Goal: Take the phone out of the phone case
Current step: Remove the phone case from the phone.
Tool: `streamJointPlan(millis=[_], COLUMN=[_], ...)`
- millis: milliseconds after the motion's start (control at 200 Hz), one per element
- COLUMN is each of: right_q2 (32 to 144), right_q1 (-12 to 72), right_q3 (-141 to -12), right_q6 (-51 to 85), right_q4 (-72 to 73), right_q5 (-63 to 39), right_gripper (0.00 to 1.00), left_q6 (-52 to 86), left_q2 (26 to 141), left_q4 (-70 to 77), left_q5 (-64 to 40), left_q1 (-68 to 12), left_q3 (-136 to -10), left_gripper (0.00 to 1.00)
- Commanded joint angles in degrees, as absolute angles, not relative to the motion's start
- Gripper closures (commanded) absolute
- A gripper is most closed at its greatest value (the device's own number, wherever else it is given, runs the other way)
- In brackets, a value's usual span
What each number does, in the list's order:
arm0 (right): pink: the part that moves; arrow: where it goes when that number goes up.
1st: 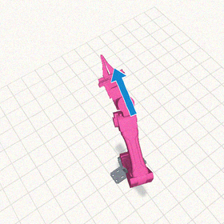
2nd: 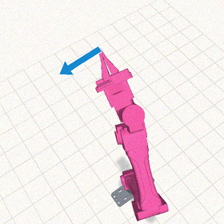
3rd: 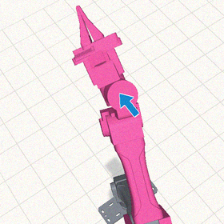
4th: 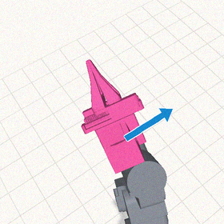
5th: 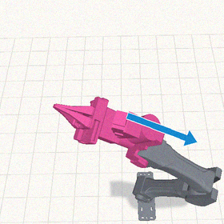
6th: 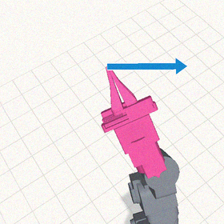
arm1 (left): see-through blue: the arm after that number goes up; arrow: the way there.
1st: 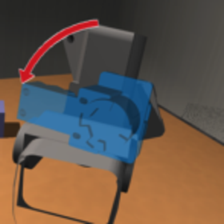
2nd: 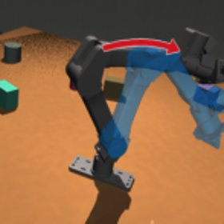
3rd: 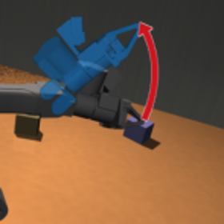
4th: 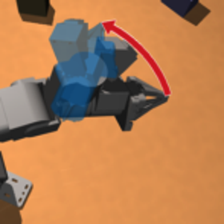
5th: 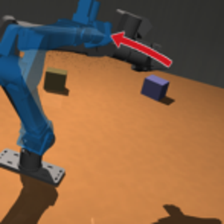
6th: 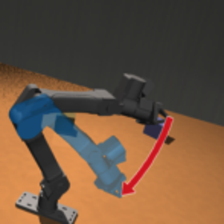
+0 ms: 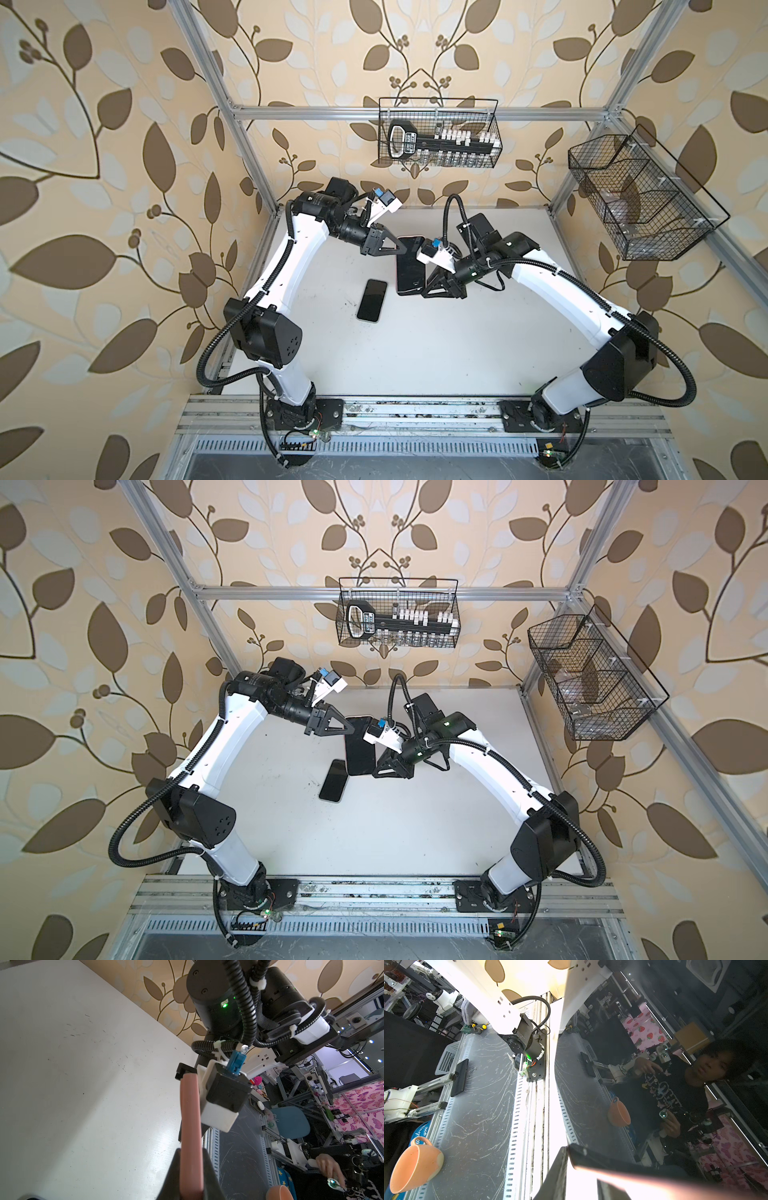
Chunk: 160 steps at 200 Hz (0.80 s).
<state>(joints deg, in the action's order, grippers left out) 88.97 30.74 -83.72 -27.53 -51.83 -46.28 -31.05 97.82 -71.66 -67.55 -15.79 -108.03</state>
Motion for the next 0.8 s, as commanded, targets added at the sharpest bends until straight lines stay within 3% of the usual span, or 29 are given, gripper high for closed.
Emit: streamJointPlan(millis=[0, 240, 795], right_q2=[87.1, 85.2, 82.4], right_q1=[30.7, 30.6, 31.0], right_q3=[-83.0, -82.9, -82.9], right_q6=[-29.4, -30.1, -32.1], right_q4=[-52.1, -52.4, -52.5], right_q5=[-48.6, -51.6, -60.1], right_gripper=[0.80, 0.90, 0.91], left_q6=[-30.5, -30.4, -29.6], left_q2=[94.3, 94.2, 95.9], left_q4=[-71.9, -71.4, -69.2], left_q5=[-72.4, -73.0, -76.3], left_q1=[-16.3, -16.3, -16.3], left_q3=[-107.8, -107.7, -106.9], left_gripper=[1.00, 1.00, 1.00])
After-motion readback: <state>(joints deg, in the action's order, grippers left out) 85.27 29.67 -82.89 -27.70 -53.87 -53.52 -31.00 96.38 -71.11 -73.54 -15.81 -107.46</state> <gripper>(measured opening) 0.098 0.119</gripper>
